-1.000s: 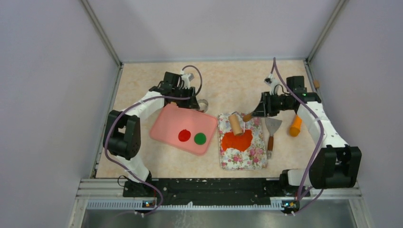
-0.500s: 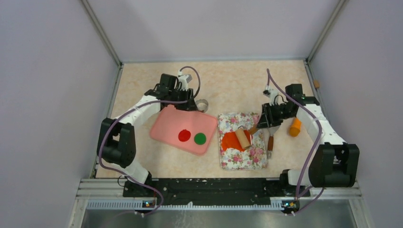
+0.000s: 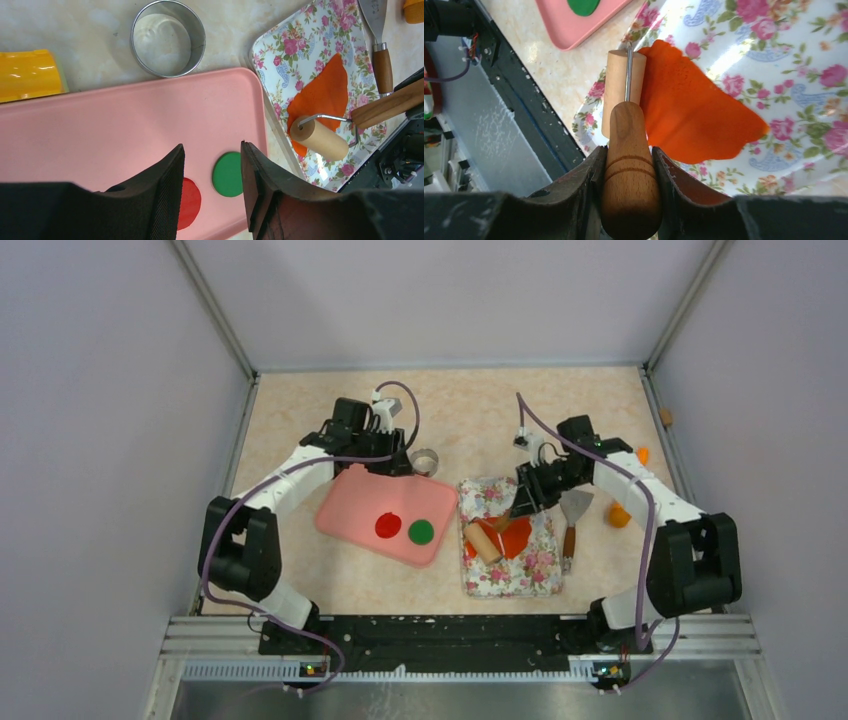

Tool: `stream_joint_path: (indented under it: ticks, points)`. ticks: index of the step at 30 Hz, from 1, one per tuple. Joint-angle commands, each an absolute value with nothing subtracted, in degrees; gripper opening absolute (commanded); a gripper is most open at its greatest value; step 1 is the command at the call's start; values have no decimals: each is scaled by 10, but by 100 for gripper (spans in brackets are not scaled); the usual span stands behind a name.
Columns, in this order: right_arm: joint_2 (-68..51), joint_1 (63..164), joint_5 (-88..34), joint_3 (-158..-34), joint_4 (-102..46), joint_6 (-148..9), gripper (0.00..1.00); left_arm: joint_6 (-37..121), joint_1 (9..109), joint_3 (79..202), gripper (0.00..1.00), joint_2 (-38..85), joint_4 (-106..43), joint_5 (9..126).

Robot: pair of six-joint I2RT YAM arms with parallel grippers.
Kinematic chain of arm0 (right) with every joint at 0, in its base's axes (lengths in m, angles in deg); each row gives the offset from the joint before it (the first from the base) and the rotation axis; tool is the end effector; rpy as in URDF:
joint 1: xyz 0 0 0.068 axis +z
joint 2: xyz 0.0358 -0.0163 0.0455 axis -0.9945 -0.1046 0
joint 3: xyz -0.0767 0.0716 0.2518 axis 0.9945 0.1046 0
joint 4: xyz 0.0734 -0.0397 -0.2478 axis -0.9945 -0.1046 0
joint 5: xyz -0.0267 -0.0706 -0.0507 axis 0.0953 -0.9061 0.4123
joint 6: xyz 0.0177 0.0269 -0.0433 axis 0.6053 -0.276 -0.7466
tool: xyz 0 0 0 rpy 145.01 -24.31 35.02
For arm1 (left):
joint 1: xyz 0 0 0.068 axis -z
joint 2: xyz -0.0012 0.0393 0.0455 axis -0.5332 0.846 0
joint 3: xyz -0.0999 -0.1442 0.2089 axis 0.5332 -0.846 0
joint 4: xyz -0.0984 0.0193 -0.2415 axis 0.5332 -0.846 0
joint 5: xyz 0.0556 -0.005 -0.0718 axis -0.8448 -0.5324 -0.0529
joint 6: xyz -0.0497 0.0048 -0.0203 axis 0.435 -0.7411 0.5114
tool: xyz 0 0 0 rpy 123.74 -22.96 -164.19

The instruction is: Roll out the dumpling wrappers from the dough

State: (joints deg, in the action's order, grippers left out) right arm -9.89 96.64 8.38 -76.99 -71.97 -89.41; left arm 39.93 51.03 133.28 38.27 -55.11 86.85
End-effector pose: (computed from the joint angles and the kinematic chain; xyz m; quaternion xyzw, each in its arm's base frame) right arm 0.2533 0.0819 0.2280 -0.2633 0.8795 0.3637 0.1580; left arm 0.3179 -0.1256 0.2486 0.1613 0.8934 -0.3023 0.2904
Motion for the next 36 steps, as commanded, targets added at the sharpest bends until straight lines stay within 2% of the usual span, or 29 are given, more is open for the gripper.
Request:
stream_joint_path:
  ticks: [1,4,6,13,23,29,36]
  points:
    - [-95,943,45,-878,-768,-931,0,389,508,1328,49,356,-541,866]
    - [-94,885,98,-1031,-895,-993,0,388,508,1329,49,351,-544,869]
    - [-92,878,95,-1066,-930,-1013,0,391,508,1326,49,352,-540,867]
    - [-64,877,100,-927,-832,-957,0,396,508,1332,49,366,-536,869]
    - [-78,877,104,-818,-742,-967,0,385,507,1349,49,376,-549,844]
    - [-121,877,10,-795,-734,-1031,0,380,505,1369,49,392,-554,834]
    - [-141,842,-81,-833,-764,-1068,0,382,504,1376,49,404,-553,838]
